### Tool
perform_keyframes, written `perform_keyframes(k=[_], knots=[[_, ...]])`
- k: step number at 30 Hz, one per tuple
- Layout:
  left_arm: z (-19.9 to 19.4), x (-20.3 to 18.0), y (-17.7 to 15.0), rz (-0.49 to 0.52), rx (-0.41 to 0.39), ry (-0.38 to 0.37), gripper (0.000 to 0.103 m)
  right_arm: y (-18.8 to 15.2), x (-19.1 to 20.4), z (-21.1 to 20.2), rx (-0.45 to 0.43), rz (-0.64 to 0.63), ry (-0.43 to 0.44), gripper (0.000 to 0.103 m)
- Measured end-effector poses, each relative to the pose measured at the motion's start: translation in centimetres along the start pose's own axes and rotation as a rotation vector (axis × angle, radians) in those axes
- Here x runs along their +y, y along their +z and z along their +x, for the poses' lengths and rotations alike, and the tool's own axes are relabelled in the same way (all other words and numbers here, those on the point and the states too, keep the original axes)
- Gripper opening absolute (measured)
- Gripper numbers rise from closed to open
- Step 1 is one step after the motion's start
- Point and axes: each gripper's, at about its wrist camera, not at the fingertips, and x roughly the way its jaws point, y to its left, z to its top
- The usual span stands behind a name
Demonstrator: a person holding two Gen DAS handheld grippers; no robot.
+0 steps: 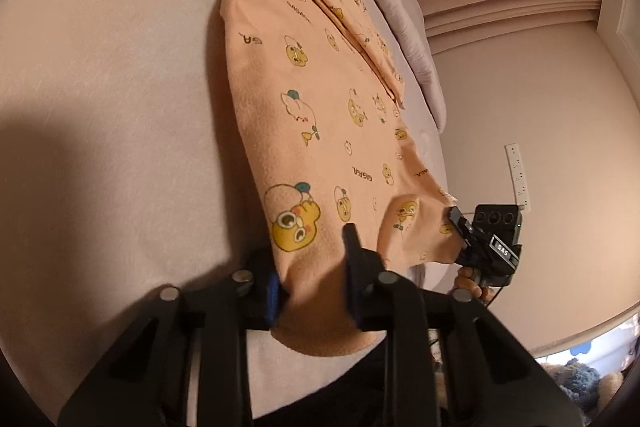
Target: Fold small clothes
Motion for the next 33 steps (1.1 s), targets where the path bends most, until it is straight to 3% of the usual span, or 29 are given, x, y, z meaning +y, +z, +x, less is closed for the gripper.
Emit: perform_keyframes(k=[7,13,17,33], knots=[[-0.5,-0.2,0.7,-0.005,-0.078,-0.061,0.006,0.2,-0.2,0.1,-0.005,0.007,-0.001,0.009],[-1.2,0.3,0.9,-0.024,-0.129,-0.131,0.005,0.3,-0.3,0.1,-0.003,0.006,0.003,0.009],[-1.9,0.2,1.2,-0.032,-0.173,-0.218,0.005,0.5,-0.4,0.0,-0.003,0.004,0.01,0.009],[-2.2,-1.4,3.0,-0.022,-0.205,-0.356,0.004,0.7,0.2,0.1,-0.019,0.009,0.048,0.009]])
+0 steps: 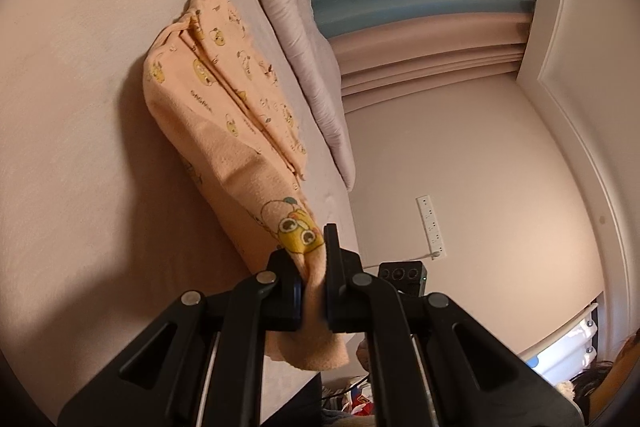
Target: Fold small clothes
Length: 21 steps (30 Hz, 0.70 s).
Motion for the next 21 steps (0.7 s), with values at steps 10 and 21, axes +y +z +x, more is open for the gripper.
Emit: perform_keyframes(k=[10,21], knots=[[-0.2,-1.1,1.3,0.011,-0.033,-0.048,0.004,0.6,0.7,0.4,-0.005,-0.016,0.016,0.009],[0.4,-2.2,2.8,0.036,-0.041,-0.076,0.004,1.5,1.8,0.9,-0.01,-0.047,0.024,0.009]])
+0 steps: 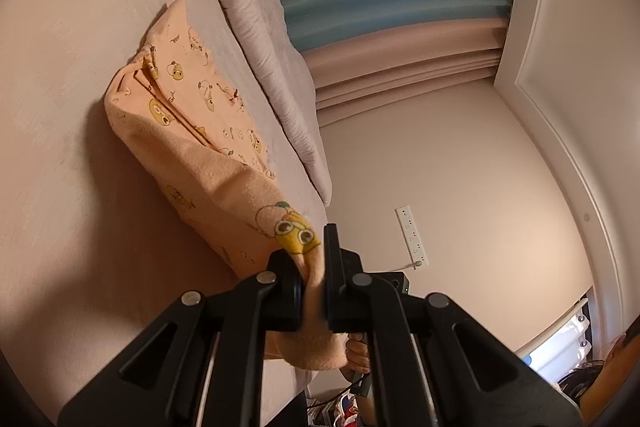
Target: Fold small clothes
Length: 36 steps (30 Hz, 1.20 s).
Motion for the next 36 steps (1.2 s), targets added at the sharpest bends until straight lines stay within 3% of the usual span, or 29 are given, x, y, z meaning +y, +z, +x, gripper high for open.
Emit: perform_keyframes(k=[36], knots=[[1.8,-1.2,4.3,0.029,-0.022,-0.035,0.004,3.1,0.5,0.5,-0.067,-0.044,0.019,0.009]])
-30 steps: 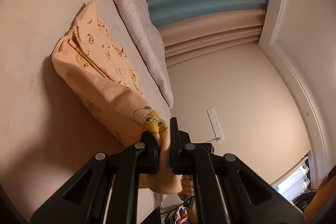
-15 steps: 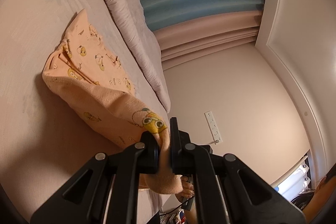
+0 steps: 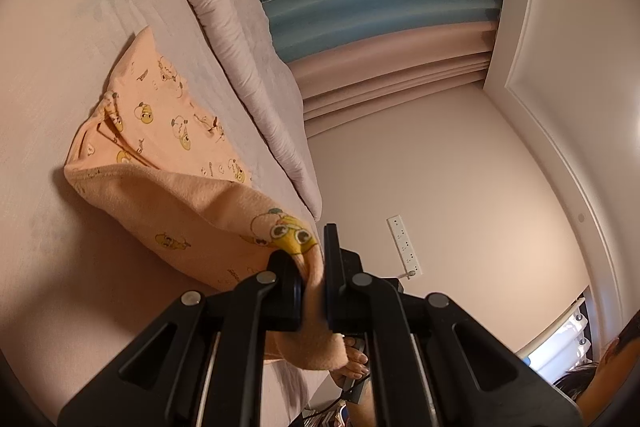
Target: Fold small clothes
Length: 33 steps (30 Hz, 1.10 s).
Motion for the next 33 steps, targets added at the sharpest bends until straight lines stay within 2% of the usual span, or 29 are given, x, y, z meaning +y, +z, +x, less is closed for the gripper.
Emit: perform_keyframes(k=[33], knots=[[2.0,0.7,3.5,-0.001,-0.016,-0.013,0.004,1.9,-0.3,0.2,-0.059,-0.005,-0.017,0.009]])
